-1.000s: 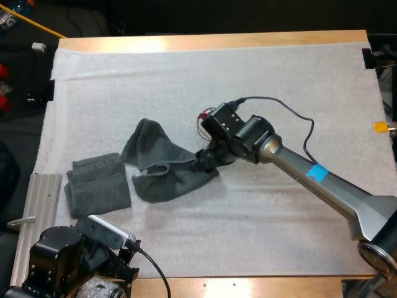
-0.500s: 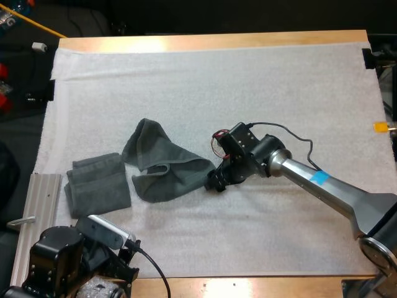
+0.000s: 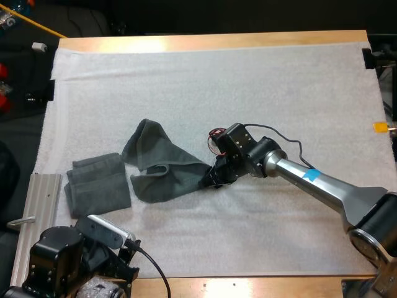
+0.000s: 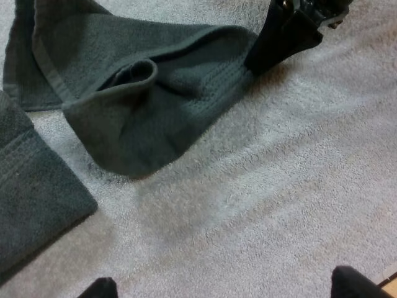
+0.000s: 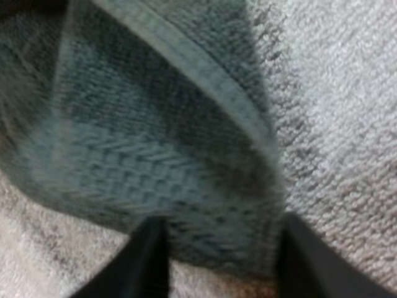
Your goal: Pick towel from pile, fold and stack
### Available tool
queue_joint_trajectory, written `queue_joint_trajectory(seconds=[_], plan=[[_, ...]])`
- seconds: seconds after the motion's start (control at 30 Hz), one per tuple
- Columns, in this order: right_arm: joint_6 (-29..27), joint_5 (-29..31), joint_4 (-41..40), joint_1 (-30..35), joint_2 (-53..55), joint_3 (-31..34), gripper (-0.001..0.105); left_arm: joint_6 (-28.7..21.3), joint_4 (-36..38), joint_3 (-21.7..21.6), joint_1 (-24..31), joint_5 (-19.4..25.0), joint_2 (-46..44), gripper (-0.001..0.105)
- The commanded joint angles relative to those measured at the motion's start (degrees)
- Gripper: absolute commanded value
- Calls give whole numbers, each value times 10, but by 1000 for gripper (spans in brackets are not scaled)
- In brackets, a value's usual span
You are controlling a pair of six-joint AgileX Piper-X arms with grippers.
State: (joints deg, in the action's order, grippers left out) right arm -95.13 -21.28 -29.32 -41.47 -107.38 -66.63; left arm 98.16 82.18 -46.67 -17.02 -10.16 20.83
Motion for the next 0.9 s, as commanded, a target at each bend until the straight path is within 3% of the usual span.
queue_joint_trajectory(seconds=[0.0,0.17,0.37,0.6,0.87], plan=[[2,-12,3,2,4,-1,24,6,2,-3,-3,5,-1,64],[13,-10,-14,2,22,-1,0,6,2,-3,-3,5,-1,64],[60,75,-114,2,111,-1,0,-5,0,-3,-3,5,-1,64],[80,76,-295,2,207,1,0,-9,-48,-3,-3,5,14,64],[80,76,-327,2,217,1,0,-67,-94,16,-3,-59,113,64]])
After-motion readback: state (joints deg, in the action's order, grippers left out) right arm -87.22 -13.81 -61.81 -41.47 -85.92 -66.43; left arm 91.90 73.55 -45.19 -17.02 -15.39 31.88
